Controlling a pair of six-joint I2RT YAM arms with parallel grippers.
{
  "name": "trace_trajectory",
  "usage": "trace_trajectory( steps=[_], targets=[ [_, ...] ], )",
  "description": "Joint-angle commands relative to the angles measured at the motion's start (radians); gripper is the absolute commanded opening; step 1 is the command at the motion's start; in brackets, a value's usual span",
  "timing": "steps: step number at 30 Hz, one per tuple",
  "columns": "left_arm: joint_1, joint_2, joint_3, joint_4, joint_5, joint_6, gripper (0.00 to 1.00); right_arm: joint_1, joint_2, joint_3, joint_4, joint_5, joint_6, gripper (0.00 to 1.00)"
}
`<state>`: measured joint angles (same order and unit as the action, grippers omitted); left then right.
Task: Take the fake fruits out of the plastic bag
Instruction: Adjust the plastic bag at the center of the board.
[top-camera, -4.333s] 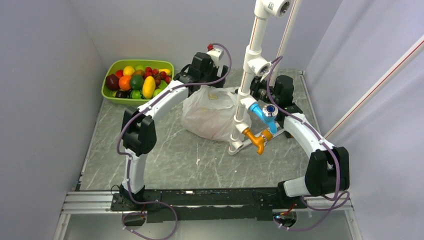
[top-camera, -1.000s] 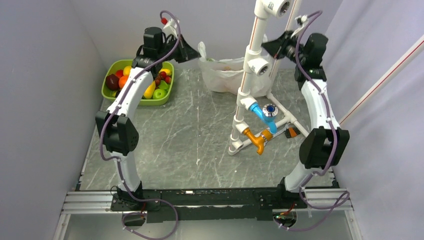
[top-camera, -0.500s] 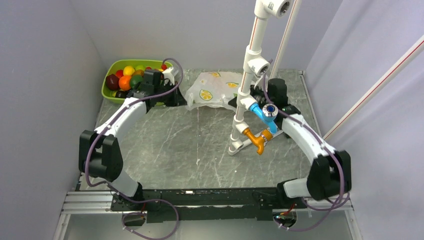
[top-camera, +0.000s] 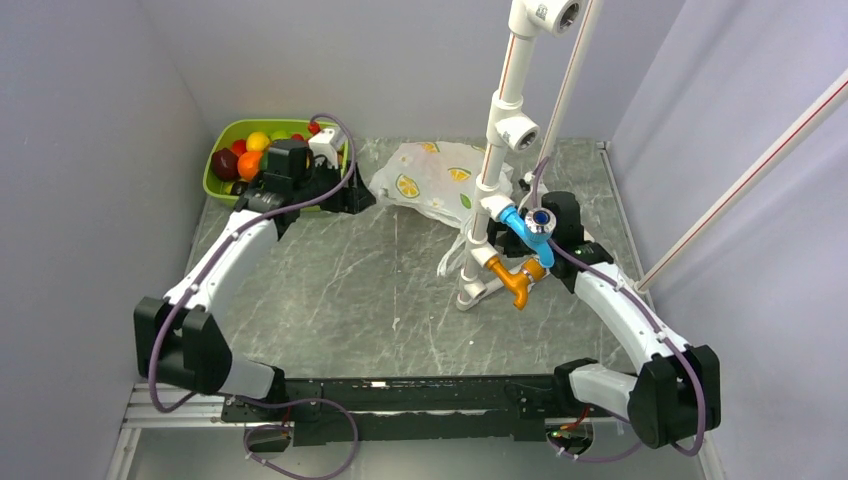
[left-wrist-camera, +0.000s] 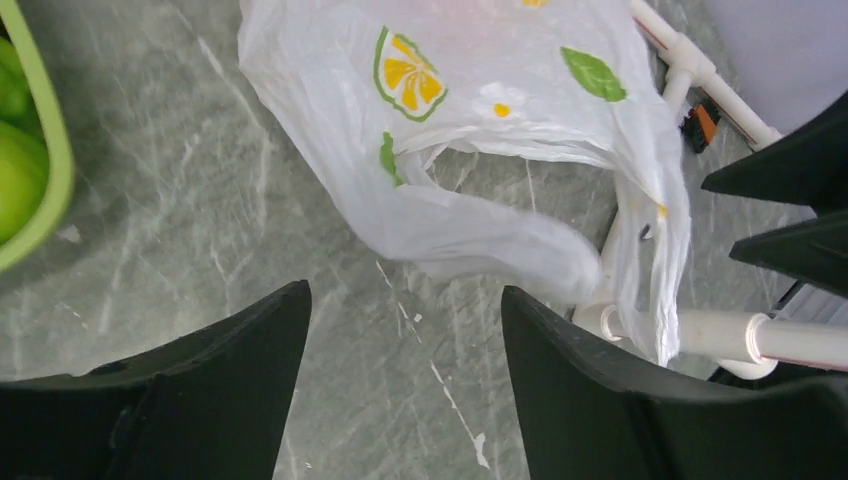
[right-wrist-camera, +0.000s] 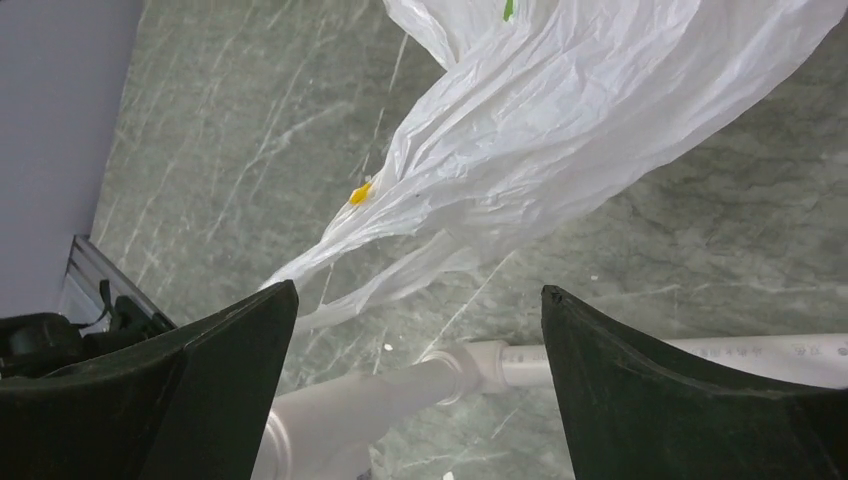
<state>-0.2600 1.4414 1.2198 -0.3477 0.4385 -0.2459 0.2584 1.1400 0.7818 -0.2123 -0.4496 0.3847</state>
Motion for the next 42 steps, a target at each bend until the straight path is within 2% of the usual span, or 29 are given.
trace_trajectory(
  steps=[1,5,6,9,13,18,21,23,27,28,29,30,31,33,34,38,39,42],
  targets=[
    [-0.002,-0.110,-0.004,0.083,0.014,0.102,0.80,-0.003,-0.042,0.097,0.009,0.057,0.042,0.97],
    [-0.055,-0.124,0.006,0.059,-0.102,0.184,0.98,-0.002,-0.033,0.123,-0.020,0.219,0.178,0.99],
    [-0.080,-0.123,0.004,0.061,-0.171,0.192,0.99,-0.002,-0.022,0.125,-0.027,0.240,0.205,1.00],
    [-0.115,-0.113,0.003,0.071,-0.281,0.203,0.99,0.012,0.036,0.139,-0.031,0.288,0.242,1.00],
    [-0.124,-0.032,0.050,0.030,-0.309,0.215,0.99,0.048,0.110,0.178,-0.032,0.307,0.242,1.00],
    [-0.142,0.091,0.141,-0.088,-0.246,0.208,0.98,0.108,0.208,0.201,-0.021,0.310,0.188,1.00],
    [-0.157,0.141,0.176,-0.136,-0.219,0.204,0.85,0.119,0.259,0.178,-0.010,0.286,0.177,0.99],
    [-0.163,0.166,0.195,-0.174,-0.248,0.205,0.74,0.120,0.255,0.140,0.005,0.290,0.178,0.95],
    [-0.162,0.229,0.272,-0.295,-0.367,0.219,0.35,0.120,0.199,0.044,0.025,0.392,0.138,0.87],
    [-0.159,0.226,0.271,-0.297,-0.386,0.218,0.24,0.120,0.189,0.026,0.027,0.435,0.118,0.84],
    [-0.154,0.217,0.263,-0.289,-0.390,0.216,0.17,0.120,0.183,0.007,0.035,0.503,0.101,0.79],
    [-0.150,0.205,0.249,-0.267,-0.393,0.211,0.09,0.119,0.184,-0.020,0.049,0.544,0.086,0.67],
    [-0.148,0.192,0.236,-0.250,-0.395,0.209,0.01,0.118,0.190,-0.033,0.059,0.575,0.074,0.58],
    [-0.148,0.169,0.220,-0.233,-0.388,0.215,0.00,0.119,0.205,-0.040,0.059,0.603,0.079,0.35],
    [-0.148,0.156,0.209,-0.219,-0.376,0.216,0.00,0.118,0.209,-0.047,0.068,0.594,0.089,0.33],
    [-0.150,0.100,0.146,-0.123,-0.284,0.220,0.00,0.117,0.175,-0.057,0.129,0.498,0.106,0.33],
    [-0.150,0.089,0.130,-0.100,-0.261,0.218,0.00,0.117,0.165,-0.042,0.128,0.482,0.098,0.36],
    [-0.150,0.072,0.105,-0.054,-0.197,0.197,0.00,0.114,0.156,0.044,0.072,0.477,0.062,0.51]
  ],
)
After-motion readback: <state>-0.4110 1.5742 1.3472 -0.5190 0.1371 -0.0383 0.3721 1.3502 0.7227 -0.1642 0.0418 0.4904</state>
